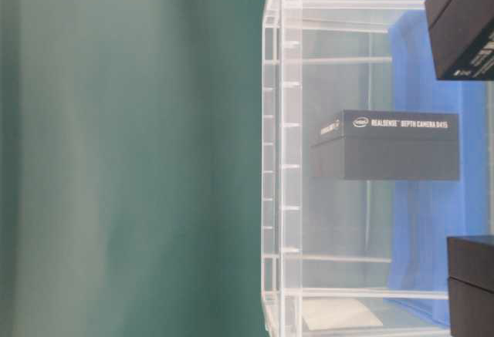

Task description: Take the box out of the case with both arms.

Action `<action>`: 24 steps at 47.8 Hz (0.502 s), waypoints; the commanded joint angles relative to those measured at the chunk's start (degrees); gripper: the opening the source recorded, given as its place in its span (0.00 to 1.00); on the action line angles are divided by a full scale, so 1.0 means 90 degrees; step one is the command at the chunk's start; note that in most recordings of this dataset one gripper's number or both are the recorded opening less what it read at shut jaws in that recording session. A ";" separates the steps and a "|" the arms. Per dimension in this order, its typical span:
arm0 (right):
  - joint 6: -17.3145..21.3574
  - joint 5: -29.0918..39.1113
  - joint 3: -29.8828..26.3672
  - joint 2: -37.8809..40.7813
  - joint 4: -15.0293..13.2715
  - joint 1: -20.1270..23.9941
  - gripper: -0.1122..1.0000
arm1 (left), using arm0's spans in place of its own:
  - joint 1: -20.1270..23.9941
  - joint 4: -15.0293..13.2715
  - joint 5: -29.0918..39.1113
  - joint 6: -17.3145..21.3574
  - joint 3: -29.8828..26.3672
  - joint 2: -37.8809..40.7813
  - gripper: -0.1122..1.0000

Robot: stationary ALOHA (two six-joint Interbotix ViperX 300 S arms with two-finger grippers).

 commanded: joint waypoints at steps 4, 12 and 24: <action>0.0000 -0.0039 -0.0068 -0.0029 -0.0020 0.0029 0.94 | 0.0059 0.0029 0.0000 0.0010 -0.0068 -0.0068 0.90; -0.0078 -0.0010 -0.0068 -0.0039 -0.0059 -0.0078 0.94 | 0.0234 0.0039 0.0039 0.0166 -0.0039 -0.0107 0.90; -0.0664 -0.0010 0.0020 -0.0156 -0.0137 -0.0742 0.94 | 0.0996 0.0039 0.0049 0.0908 0.0059 -0.0264 0.90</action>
